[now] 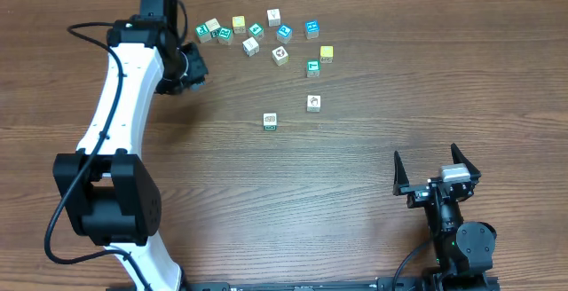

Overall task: Form a horizontal line
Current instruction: 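Carry the pretzel block right toward the pineapple block, then lower the pretzel block onto the table left of the pineapple block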

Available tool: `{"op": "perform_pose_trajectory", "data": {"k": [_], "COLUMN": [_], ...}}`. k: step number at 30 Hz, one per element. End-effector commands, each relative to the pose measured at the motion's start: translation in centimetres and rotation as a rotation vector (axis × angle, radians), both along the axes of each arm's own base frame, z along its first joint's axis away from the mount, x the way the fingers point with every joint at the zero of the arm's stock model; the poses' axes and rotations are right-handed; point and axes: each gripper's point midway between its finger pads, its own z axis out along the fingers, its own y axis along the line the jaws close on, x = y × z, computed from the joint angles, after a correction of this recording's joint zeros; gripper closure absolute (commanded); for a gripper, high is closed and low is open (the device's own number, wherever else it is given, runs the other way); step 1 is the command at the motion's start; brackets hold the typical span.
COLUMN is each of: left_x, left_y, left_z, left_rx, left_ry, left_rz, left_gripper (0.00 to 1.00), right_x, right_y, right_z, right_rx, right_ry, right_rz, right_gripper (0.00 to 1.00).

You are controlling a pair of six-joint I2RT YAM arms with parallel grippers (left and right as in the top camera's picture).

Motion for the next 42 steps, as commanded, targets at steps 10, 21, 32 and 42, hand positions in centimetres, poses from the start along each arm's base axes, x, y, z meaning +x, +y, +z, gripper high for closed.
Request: {"op": "perform_pose_trajectory", "data": {"k": [10, 21, 32, 42], "left_x": [-3.6, -5.8, -4.8, -5.1], "left_y": [-7.7, -9.4, -9.8, -10.0], "left_z": [-1.1, -6.0, -8.1, -9.5], "left_rx": [0.035, 0.070, 0.058, 0.056], "left_ry": [0.074, 0.119, 0.054, 0.041], "left_rz": [-0.243, -0.255, -0.255, -0.262], "left_gripper": [0.72, 0.71, 0.70, 0.70], "right_x": [0.0, 0.0, 0.0, 0.0], "right_y": [-0.1, -0.1, -0.1, -0.1], "right_z": [-0.2, -0.2, -0.2, -0.2], "right_rx": [-0.003, -0.003, -0.003, -0.003], "right_ry": [-0.005, -0.005, -0.005, -0.005], "right_rz": [-0.001, -0.001, -0.001, -0.001], "right_gripper": [0.00, 0.00, 0.00, 0.00]}}
